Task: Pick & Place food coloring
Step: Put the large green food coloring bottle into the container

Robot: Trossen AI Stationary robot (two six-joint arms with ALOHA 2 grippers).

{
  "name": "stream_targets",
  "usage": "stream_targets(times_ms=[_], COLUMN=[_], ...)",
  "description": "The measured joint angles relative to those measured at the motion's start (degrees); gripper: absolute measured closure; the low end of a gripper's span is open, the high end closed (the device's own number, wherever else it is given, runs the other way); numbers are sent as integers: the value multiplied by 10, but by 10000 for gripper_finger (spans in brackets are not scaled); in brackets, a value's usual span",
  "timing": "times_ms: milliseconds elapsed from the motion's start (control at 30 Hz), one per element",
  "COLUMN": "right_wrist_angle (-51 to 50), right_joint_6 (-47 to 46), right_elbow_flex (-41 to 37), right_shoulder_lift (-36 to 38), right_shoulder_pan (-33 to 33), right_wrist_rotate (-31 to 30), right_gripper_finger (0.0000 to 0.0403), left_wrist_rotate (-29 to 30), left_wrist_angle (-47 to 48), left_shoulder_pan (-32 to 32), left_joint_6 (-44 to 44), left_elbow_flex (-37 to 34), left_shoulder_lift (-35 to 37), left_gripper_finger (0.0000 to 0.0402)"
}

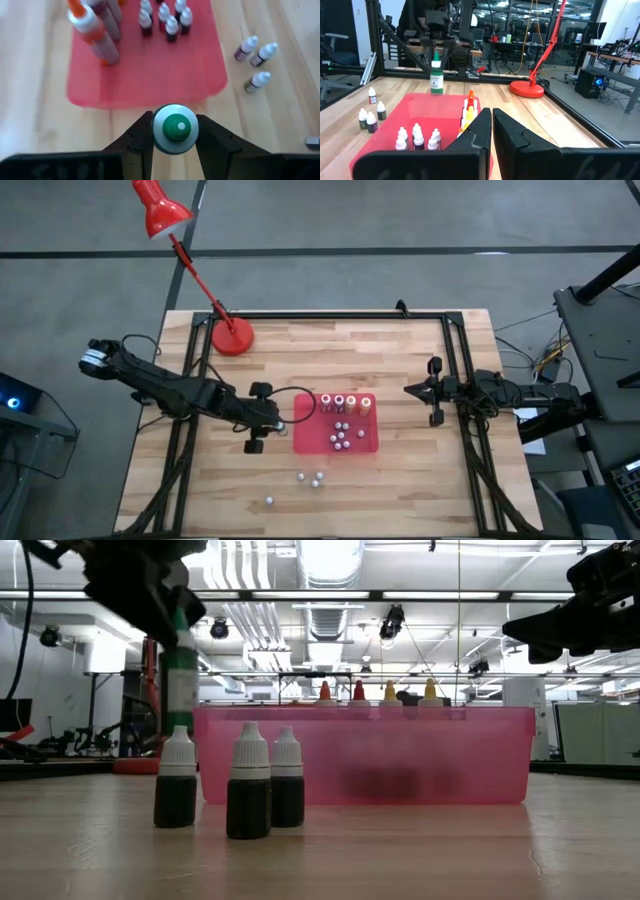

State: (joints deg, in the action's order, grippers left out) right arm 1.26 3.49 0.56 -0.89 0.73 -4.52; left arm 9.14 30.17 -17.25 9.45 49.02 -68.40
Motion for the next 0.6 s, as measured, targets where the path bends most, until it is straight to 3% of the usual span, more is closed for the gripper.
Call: stream_targets(times_ms=[233, 600], right_wrist_angle=[0, 0], right_joint_6=[0, 0], right_elbow_flex=[0, 0], right_shoulder_lift=[0, 0], right_shoulder_pan=[0, 0], right_wrist_rotate=[0, 0], right_gripper_finger=[394, 394], left_wrist_rotate=[15, 15], left_wrist_angle=[35, 29], left_shoulder_pan=[18, 72], left_joint_6=[-20, -44], left_elbow_flex=[44, 52], left_shoulder_lift=[-1, -2], left_gripper_finger=[307, 306])
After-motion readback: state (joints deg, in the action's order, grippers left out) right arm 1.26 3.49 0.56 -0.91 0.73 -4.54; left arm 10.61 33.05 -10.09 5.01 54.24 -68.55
